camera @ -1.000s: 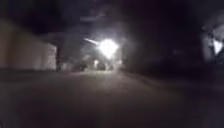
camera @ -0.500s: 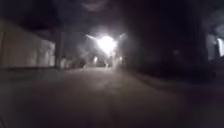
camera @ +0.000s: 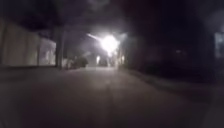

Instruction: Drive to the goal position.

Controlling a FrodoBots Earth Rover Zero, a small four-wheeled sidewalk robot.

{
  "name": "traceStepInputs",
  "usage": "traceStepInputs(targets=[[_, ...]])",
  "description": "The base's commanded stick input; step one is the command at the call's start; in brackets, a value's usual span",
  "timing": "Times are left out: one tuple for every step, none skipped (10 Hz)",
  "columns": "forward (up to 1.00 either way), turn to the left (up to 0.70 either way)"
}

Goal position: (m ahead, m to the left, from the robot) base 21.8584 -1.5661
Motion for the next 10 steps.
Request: traceStepInputs(targets=[[0.7,-0.01],[0.7,-0.21],[0.7,-0.35],[0.7,-0.35],[0.7,-0.35],[0.7,-0.35],[0.7,-0.35],[0.7,-0.35],[0.7,-0.35],[0.7,-0.35]])
